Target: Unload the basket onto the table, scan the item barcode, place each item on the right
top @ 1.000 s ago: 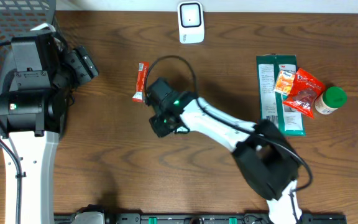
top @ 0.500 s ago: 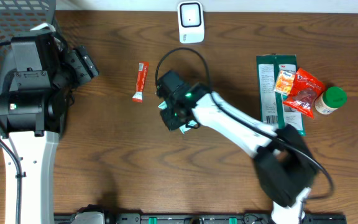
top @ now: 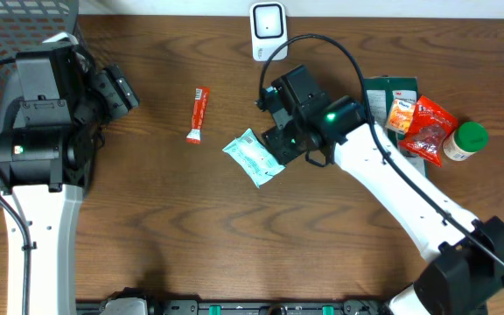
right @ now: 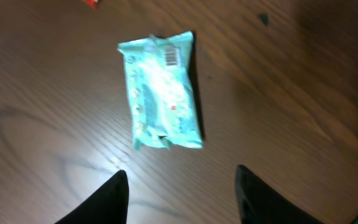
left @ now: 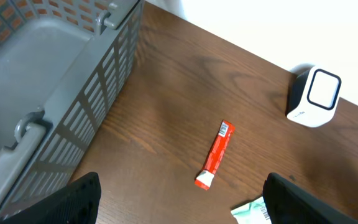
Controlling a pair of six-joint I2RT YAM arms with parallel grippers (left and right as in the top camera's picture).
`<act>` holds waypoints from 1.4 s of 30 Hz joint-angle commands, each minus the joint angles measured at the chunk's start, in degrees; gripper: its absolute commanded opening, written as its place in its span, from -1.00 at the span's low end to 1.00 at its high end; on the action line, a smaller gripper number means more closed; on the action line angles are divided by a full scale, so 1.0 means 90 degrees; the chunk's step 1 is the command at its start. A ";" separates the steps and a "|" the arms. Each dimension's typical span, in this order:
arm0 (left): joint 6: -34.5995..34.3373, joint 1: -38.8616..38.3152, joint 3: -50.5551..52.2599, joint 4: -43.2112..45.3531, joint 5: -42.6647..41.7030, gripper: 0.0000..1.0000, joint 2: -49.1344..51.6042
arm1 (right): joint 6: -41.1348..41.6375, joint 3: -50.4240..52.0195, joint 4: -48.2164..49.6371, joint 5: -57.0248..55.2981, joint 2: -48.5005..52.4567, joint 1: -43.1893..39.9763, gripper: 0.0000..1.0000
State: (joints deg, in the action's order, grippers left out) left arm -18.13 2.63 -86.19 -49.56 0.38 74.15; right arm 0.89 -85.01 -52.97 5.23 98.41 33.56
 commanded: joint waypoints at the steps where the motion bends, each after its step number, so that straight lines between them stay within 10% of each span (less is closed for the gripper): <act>1: 0.0032 0.0027 -0.0066 -0.0017 0.0034 0.67 0.0007 | -0.0294 0.0080 0.0027 -0.0027 0.0430 -0.0019 0.05; 21: 0.0032 0.0027 -0.0068 -0.0017 0.0034 0.67 0.0007 | -0.0282 0.0078 0.0806 0.0029 0.1545 0.0801 0.11; 32: 0.0032 0.0027 -0.0066 -0.0017 0.0034 0.67 0.0007 | 0.0869 0.0078 0.1083 -0.3152 0.2113 0.1936 0.08; 42: 0.0032 0.0027 -0.0068 -0.0017 0.0034 0.67 0.0007 | 0.0877 0.0078 0.1379 -0.3359 0.2611 0.1904 -0.03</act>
State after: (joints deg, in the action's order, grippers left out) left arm -18.11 2.63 -86.17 -49.56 0.38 74.15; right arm 7.46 -84.51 -40.77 -22.26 120.07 51.27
